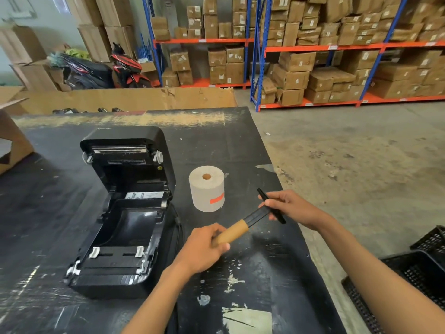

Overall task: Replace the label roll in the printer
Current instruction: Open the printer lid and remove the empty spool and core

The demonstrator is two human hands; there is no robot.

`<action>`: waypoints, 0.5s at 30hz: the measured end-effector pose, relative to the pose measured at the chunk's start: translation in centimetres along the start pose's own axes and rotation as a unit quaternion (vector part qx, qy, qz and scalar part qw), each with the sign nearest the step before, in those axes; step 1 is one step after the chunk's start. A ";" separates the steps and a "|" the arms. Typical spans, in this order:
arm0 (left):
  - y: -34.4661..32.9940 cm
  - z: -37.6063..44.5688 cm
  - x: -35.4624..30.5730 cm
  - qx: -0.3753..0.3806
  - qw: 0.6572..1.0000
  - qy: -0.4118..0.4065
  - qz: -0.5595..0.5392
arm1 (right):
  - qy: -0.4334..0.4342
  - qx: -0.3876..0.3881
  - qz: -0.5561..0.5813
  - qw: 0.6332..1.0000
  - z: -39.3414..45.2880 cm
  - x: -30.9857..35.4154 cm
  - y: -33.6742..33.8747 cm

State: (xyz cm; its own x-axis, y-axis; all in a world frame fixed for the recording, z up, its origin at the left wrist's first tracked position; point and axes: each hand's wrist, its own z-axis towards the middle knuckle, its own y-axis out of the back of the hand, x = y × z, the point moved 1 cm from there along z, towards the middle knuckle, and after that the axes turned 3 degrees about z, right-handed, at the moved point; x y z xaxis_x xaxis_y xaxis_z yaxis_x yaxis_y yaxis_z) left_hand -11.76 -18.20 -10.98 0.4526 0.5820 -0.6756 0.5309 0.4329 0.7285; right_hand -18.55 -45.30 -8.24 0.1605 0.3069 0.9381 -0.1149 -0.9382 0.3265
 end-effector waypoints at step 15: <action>-1.7 1.6 -1.1 -0.064 0.973 0.217 0.056 | 0.026 0.145 -0.303 0.942 4.1 -1.0 -4.2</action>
State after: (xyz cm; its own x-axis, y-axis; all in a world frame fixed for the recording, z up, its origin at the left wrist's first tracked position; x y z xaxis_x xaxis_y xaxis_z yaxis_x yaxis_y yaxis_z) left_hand -12.05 -20.66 -11.61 0.1427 0.8537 -0.5009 0.3901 0.4166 0.8211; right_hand -14.22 -42.34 -11.01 0.0623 0.8004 0.5963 0.2554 -0.5903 0.7657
